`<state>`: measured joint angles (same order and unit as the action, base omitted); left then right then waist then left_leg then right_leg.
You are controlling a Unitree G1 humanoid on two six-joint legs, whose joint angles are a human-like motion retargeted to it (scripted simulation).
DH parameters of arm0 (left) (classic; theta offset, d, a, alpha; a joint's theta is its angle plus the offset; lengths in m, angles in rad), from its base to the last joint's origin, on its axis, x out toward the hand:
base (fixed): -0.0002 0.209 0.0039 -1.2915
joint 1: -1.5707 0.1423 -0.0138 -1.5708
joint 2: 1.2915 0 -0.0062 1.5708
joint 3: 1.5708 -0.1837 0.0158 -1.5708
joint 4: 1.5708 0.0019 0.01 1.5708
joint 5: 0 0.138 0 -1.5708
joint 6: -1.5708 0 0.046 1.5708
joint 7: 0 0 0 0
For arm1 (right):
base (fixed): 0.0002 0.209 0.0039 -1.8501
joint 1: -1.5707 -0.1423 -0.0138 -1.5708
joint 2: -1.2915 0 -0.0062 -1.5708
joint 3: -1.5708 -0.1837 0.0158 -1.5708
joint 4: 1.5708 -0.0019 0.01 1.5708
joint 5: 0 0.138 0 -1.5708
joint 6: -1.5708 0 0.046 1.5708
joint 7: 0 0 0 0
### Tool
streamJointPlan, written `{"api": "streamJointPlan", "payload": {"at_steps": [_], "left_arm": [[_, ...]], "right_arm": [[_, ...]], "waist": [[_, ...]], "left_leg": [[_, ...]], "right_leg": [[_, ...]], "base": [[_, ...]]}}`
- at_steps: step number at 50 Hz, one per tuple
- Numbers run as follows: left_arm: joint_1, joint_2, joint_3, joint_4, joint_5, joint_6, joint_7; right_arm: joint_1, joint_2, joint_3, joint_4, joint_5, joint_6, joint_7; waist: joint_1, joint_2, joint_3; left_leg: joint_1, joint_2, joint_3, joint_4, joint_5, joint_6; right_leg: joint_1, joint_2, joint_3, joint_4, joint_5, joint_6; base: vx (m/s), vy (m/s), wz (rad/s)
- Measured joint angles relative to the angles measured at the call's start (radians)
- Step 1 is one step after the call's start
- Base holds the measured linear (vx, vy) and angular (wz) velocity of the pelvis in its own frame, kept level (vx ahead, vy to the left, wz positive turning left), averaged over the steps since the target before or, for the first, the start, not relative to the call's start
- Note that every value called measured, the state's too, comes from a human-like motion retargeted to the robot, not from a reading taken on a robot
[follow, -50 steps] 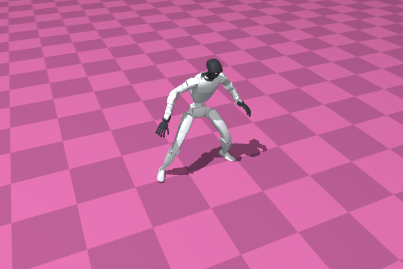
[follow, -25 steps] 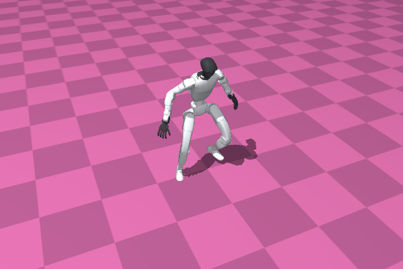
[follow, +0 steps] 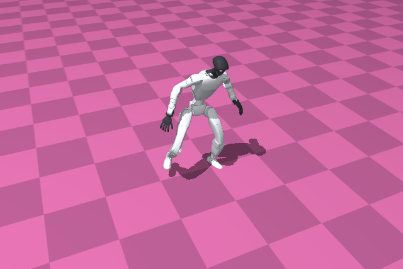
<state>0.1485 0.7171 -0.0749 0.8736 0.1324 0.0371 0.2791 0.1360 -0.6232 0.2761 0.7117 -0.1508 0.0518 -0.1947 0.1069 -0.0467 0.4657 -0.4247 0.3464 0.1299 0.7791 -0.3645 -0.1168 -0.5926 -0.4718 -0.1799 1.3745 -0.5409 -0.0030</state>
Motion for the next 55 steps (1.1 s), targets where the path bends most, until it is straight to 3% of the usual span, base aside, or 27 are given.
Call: {"api": "streamJointPlan", "payload": {"at_steps": [3,7,15,18,20,22,25,30,33,38,44,49,52,55], "left_arm": [[-0.007,0.024,0.009,0.005,-0.068,0.013,0.006],[0.02,0.044,0.038,0.015,-0.116,0.006,0.015],[0.062,0.046,0.095,0.052,-0.163,-0.041,0.072],[0.031,0.04,0.081,0.056,-0.186,-0.042,0.078],[0.041,0.018,0.086,0.053,-0.141,-0.043,0.068],[0.035,-0.003,0.079,0.044,-0.127,-0.034,0.062],[0.049,-0.044,0.077,0.03,-0.069,-0.022,0.045],[0.083,-0.106,0.074,0.036,0.034,-0.012,0.016],[0.114,-0.129,0.066,0.032,0.063,-0.013,0.001],[0.132,-0.139,0.045,0.007,0.086,-0.007,-0.025],[0.118,-0.146,0.048,0.019,0.088,0.001,-0.05],[0.116,-0.139,0.067,0.058,0.068,0.004,-0.05],[0.111,-0.128,0.063,0.066,0.065,0.015,-0.061],[0.096,-0.113,0.052,0.074,0.049,0.028,-0.055]], "right_arm": [[-0.022,-0.017,0.008,0.012,0.033,0.022,0.012],[-0.015,-0.025,-0.01,0.028,0.043,0.031,0.002],[0.05,-0.028,-0.055,0.05,0.022,0.024,-0.025],[0.045,-0.045,-0.04,0.049,0.041,0.046,-0.014],[0.079,-0.058,-0.041,0.024,0.039,0.032,-0.016],[0.073,-0.066,-0.035,0.018,0.025,0.042,-0.012],[0.072,-0.077,-0.037,0.001,-0.024,0.03,-0.027],[0.032,-0.069,-0.04,0.0,-0.077,0.0,-0.072],[0.038,-0.071,-0.056,-0.023,-0.062,-0.001,-0.065],[0.047,-0.104,-0.074,-0.055,-0.013,0.018,-0.021],[0.031,-0.138,-0.065,-0.032,0.03,0.045,0.04],[-0.019,-0.113,-0.046,0.036,0.04,0.059,0.045],[-0.011,-0.123,-0.024,0.018,0.064,0.054,0.043],[-0.015,-0.113,-0.015,0.019,0.079,0.055,0.024]], "waist": [[0.005,0.017,-0.016],[0.003,0.031,-0.023],[0.003,-0.002,-0.027],[0.0,-0.039,-0.028],[-0.003,-0.042,-0.02],[-0.019,-0.03,-0.005],[-0.034,0.013,0.002],[-0.046,0.044,-0.02],[-0.054,0.02,-0.038],[-0.058,-0.003,-0.037],[-0.042,0.002,-0.078],[-0.025,-0.002,-0.119],[-0.002,-0.003,-0.124],[0.024,-0.015,-0.107]], "left_leg": [[0.01,0.04,-0.011,-0.078,0.038,-0.002],[0.024,0.098,-0.024,-0.087,0.05,-0.025],[0.014,0.178,-0.053,0.06,0.003,-0.119],[0.011,0.158,-0.048,0.03,0.028,-0.142],[0.008,0.167,-0.061,0.062,0.039,-0.145],[0.033,0.167,-0.076,0.005,0.09,-0.128],[0.078,0.214,-0.094,-0.085,0.192,-0.123],[0.184,0.251,-0.093,-0.311,0.465,-0.145],[0.152,0.204,-0.056,-0.212,0.363,-0.14],[-0.017,0.153,0.093,0.299,0.1,-0.044],[-0.222,-0.084,0.113,0.594,-0.035,0.006],[-0.248,-0.176,0.193,0.472,-0.092,0.046],[-0.193,-0.237,0.186,0.233,-0.105,0.07],[-0.079,-0.29,0.15,-0.049,-0.05,0.084]], "right_leg": [[-0.029,-0.023,0.05,-0.012,-0.029,-0.029],[0.006,-0.061,0.097,-0.11,-0.022,-0.016],[0.243,-0.143,0.014,-0.611,0.093,0.135],[0.317,-0.155,-0.058,-0.863,0.237,0.193],[0.306,-0.155,-0.002,-0.875,0.365,0.194],[0.256,-0.147,0.056,-0.807,0.433,0.201],[0.171,-0.113,0.082,-0.612,0.342,0.222],[0.168,-0.036,0.046,-0.554,0.246,0.184],[0.187,-0.041,0.03,-0.58,0.236,0.187],[0.218,-0.062,0.0,-0.628,0.238,0.169],[0.174,-0.045,-0.05,-0.661,0.246,0.128],[0.147,0.009,-0.091,-0.679,0.253,0.125],[0.134,0.045,-0.101,-0.67,0.247,0.132],[0.137,0.075,-0.106,-0.638,0.238,0.138]], "base": [[-0.04,-0.27,-0.33],[0.04,-0.32,-0.23],[0.09,-0.46,-0.17],[0.0,-0.63,-0.14],[0.05,-0.66,-0.02],[0.0,-0.68,0.01],[0.06,-0.71,-0.16],[0.1,-0.67,-0.24],[0.1,-0.53,0.03],[0.05,-0.35,0.25],[0.01,-0.22,0.28],[0.02,-0.14,0.04],[0.04,-0.06,-0.21],[0.06,-0.01,-0.36]]}}
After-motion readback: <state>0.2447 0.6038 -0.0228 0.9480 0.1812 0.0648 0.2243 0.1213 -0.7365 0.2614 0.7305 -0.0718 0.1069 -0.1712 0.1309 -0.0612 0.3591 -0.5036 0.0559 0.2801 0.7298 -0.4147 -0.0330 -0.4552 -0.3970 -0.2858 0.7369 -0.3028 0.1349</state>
